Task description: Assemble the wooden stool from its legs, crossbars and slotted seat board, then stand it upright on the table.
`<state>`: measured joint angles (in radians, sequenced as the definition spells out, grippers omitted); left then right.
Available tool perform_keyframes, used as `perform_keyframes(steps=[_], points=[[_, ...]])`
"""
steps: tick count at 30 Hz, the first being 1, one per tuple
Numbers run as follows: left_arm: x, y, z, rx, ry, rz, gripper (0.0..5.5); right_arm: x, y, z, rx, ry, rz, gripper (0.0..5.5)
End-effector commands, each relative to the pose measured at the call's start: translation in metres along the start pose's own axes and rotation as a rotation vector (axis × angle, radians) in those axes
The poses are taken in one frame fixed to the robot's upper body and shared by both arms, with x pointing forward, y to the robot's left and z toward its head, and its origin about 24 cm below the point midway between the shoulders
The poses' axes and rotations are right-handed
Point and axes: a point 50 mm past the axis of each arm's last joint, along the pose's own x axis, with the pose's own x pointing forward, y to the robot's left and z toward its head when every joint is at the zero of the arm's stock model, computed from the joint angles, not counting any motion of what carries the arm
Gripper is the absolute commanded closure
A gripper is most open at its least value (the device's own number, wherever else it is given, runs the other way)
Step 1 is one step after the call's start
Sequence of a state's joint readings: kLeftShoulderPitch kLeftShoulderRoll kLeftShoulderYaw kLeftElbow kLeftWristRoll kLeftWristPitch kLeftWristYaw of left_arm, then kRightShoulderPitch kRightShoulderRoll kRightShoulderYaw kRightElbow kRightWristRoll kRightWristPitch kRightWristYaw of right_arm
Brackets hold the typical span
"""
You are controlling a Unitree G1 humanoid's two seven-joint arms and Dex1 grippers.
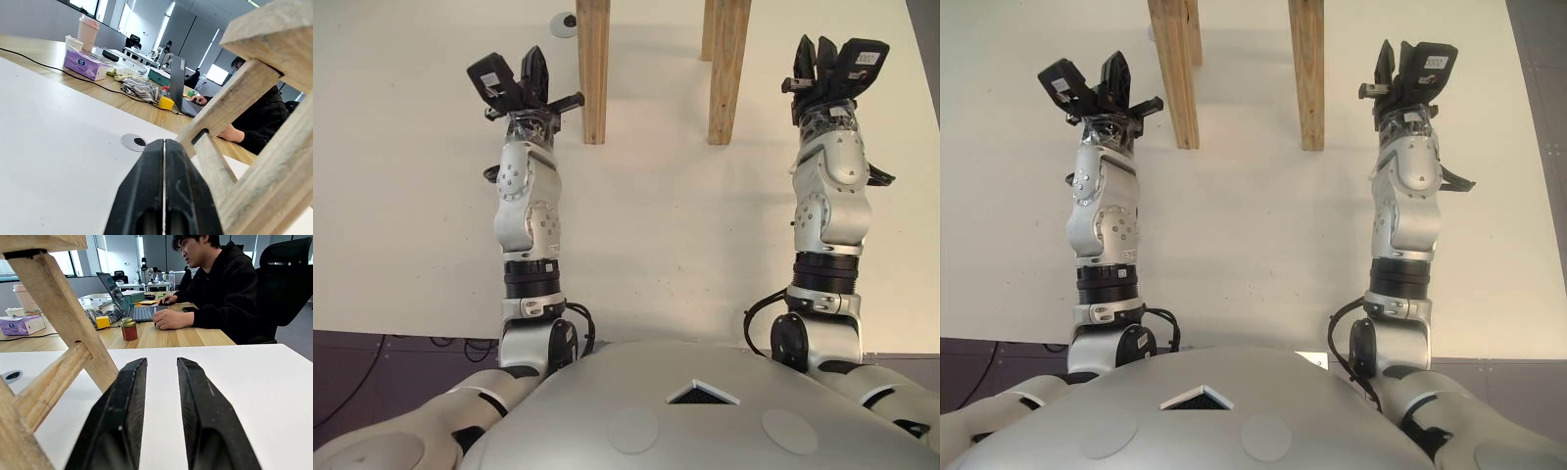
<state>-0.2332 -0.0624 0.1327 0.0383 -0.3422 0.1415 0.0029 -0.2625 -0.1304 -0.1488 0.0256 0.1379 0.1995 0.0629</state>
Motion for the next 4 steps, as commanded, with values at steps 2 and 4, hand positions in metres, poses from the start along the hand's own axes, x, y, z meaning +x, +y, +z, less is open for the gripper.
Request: perform_keyframes(steps=[2, 4], points=[[-0.001, -0.003, -0.003, 0.030, 0.002, -0.035, 5.50, 0.002, 0.011, 0.003, 0.020, -0.009, 0.043, 5.31], [-0.005, -0.001, -0.001, 0.031, 0.007, -0.046, 5.50, -0.004, 0.022, 0.002, 0.026, -0.007, 0.071, 5.48]])
